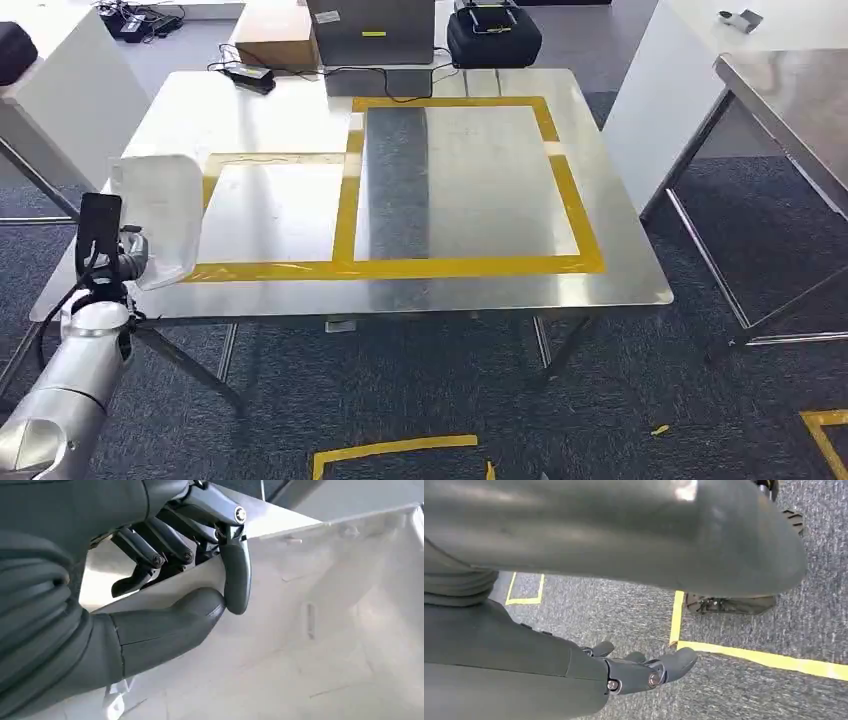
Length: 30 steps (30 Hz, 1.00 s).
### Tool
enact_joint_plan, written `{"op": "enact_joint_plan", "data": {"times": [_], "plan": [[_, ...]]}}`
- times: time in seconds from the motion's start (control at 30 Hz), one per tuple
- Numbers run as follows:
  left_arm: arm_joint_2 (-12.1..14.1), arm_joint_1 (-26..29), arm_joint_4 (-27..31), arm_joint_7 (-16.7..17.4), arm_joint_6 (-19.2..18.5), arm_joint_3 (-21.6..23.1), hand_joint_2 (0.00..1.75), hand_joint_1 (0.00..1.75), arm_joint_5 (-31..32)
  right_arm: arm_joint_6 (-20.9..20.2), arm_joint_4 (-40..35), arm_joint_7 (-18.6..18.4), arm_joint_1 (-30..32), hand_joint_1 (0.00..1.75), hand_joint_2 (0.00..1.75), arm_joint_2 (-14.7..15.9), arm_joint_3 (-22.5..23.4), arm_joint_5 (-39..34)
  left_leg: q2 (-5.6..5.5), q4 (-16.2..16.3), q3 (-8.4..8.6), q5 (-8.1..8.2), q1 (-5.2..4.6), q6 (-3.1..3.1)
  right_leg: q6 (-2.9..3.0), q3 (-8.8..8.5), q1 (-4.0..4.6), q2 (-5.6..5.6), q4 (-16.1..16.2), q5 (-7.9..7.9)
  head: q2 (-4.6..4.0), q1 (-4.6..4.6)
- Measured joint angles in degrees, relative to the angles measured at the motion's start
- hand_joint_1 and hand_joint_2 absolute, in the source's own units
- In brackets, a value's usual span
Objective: Take the parts from the cabinet and place them on the table.
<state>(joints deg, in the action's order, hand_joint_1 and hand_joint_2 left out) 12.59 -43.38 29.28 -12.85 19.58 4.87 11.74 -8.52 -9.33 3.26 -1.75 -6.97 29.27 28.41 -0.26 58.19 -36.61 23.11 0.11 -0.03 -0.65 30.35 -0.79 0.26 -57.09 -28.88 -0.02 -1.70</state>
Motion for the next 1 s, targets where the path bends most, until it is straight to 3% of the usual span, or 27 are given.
{"op": "enact_joint_plan", "data": {"times": [0.3, 0.63, 1.0], "plan": [[2.6, -0.8, -8.9, 4.7, 5.0, -3.3, 1.75, 1.75, 1.7, -1.7, 0.0, 1.0, 0.1, 0.0, 0.0, 0.8, 0.0, 0.0, -0.03, 0.0, 0.0, 0.03, 0.05, -0.05, 0.13, 0.06, 0.05, -0.03, 0.0, -0.1, 0.0, 0.0], [4.4, -2.6, -12.5, 11.3, 9.7, -2.5, 1.75, 1.75, 12.2, -1.9, 0.0, 1.7, 0.1, 0.0, 0.0, 2.0, 0.0, 0.4, -0.05, 0.0, 0.0, 0.02, 0.06, -0.05, 0.12, 0.05, 0.05, -0.05, 0.0, -0.1, 0.0, 0.0], [4.2, -8.3, -13.3, 10.1, 11.2, -0.8, 1.75, 1.75, 16.5, -1.6, 0.0, 0.9, 0.1, 0.0, 0.0, 2.4, 0.0, 0.4, -0.04, 0.0, 0.03, 0.01, 0.06, -0.07, 0.13, 0.06, 0.05, -0.05, 0.0, -0.09, 0.0, 0.0]]}}
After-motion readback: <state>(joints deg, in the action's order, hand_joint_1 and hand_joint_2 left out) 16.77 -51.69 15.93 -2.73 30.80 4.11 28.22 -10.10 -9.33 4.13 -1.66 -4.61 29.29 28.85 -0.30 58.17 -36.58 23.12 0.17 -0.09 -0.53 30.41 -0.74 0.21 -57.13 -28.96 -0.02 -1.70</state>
